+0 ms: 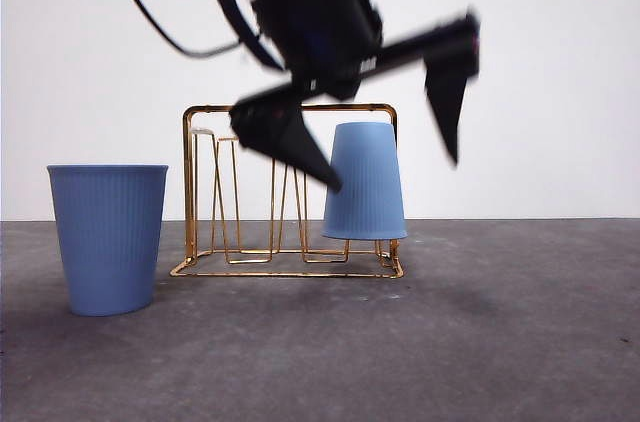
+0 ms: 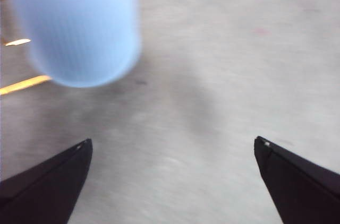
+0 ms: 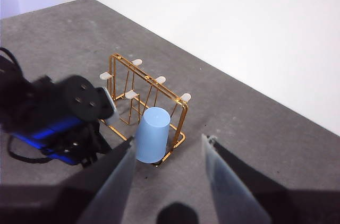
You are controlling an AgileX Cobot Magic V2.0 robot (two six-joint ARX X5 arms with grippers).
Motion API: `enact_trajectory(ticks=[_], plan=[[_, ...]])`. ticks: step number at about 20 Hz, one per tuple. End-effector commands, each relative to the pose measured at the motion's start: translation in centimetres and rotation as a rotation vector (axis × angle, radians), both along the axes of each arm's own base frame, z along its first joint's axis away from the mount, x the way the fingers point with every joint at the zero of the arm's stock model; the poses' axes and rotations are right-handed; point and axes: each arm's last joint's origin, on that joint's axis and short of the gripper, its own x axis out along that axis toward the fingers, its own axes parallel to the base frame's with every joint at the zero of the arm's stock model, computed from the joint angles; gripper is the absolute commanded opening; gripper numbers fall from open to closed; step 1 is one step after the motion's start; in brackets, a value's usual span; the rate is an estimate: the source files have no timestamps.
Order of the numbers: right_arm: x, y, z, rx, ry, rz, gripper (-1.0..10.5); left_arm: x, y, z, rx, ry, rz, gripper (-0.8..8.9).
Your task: Pick up cup 1,put cup 1 in the cup rack,pick up cup 2,put cup 2 in the cup rack
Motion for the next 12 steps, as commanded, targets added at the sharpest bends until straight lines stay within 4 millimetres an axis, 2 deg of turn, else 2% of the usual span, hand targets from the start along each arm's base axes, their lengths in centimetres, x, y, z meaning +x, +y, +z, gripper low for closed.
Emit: enact_trajectory(ticks=[1,4,7,12], plan=[[0.6,0.7,-0.2,0.007,0.029,-0.006,2.2,-1.2,0.5,2.2,-0.071,-0.023,-0.039,5.31],[1.4,1.4,-0.5,0.012,0.064,-0.016,2.2,-2.6,1.7,5.6,-0.149,-0.095,-0.076,5.31],[2.4,2.6,-0.8,0.004,0.108,-0.001,2.2,-4.2,3.8,9.1,-0.215,-0.175,-0.098,5.31],[4.7,5.4,-1.5,0.033,0.191,0.085,2.2,-7.5,9.0,13.8,-0.229,-0.324,-0.064,5.31]])
